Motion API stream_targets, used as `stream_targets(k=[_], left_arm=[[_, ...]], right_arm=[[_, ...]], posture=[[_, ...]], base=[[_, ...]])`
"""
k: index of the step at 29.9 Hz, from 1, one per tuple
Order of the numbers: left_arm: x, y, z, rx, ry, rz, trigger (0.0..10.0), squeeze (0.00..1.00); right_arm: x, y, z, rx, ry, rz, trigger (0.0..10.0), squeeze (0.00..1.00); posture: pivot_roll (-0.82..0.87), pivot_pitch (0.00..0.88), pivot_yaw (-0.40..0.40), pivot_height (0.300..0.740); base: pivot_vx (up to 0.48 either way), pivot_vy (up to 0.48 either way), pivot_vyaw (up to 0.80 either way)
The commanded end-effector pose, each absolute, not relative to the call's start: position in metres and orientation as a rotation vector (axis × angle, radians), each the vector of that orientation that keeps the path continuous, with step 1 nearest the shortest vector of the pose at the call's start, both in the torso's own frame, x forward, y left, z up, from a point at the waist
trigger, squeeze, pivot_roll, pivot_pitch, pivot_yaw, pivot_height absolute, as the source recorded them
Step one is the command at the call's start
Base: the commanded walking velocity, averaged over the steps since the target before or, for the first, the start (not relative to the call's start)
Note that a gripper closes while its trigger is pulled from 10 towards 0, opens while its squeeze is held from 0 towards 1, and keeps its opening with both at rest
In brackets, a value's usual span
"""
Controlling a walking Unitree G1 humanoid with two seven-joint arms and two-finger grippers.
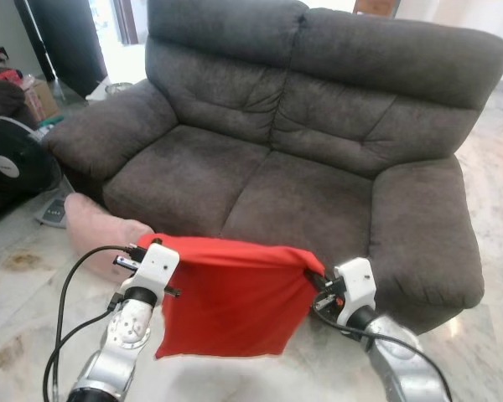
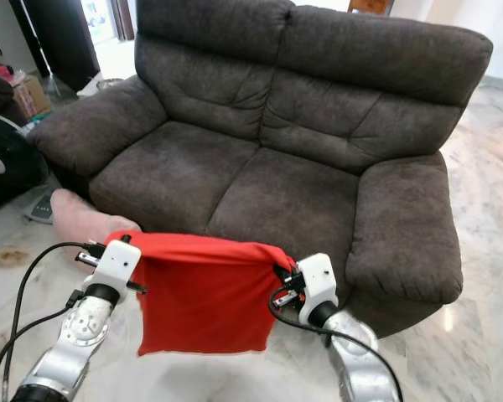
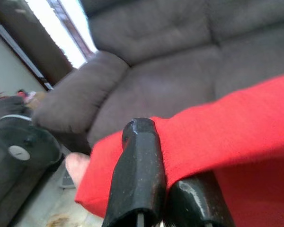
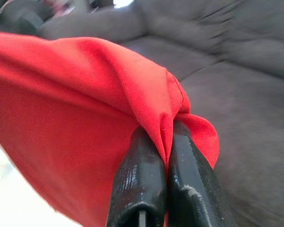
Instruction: Move the pillow to the sofa from floor
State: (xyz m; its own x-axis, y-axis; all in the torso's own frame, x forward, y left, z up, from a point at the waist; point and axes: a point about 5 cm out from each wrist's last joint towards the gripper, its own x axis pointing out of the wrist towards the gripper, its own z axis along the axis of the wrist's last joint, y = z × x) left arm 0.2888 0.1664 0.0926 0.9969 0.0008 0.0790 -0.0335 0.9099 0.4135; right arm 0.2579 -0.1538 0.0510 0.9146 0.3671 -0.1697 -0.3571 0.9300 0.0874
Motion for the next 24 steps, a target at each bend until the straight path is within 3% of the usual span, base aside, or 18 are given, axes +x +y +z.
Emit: stream_targets(k=[1,5,15,24], left_arm=[[0.292,0.173,0.129,0.398,-0.23,0.117,10.0,0.0],[0.287,0.161,0.15,0.461,-0.338,0.07,10.0,0.0],[0.283,0.167,0.152,0.423,-0.292,0.122,10.0,0.0],[0.281,0.172,0.149,0.437,-0.279,0.131,10.0,0.0]], right_arm=[[0.262,-0.174,0.067,0.069,0.101,0.252,10.0,0.0],[0.259,-0.17,0.078,0.116,0.029,0.197,10.0,0.0],[0.268,-0.176,0.09,0.117,-0.005,0.129,10.0,0.0],[0.267,-0.178,0.09,0.116,-0.003,0.123,10.0,0.0]], posture=[[0.12,0.035,-0.091,0.74],[0.12,0.022,-0.086,0.74],[0.12,0.0,-0.088,0.74],[0.12,0.0,-0.085,0.74]], base=[[0.0,0.0,0.0],[0.0,0.0,0.0],[0.0,0.0,0.0],[0.0,0.0,-0.8]])
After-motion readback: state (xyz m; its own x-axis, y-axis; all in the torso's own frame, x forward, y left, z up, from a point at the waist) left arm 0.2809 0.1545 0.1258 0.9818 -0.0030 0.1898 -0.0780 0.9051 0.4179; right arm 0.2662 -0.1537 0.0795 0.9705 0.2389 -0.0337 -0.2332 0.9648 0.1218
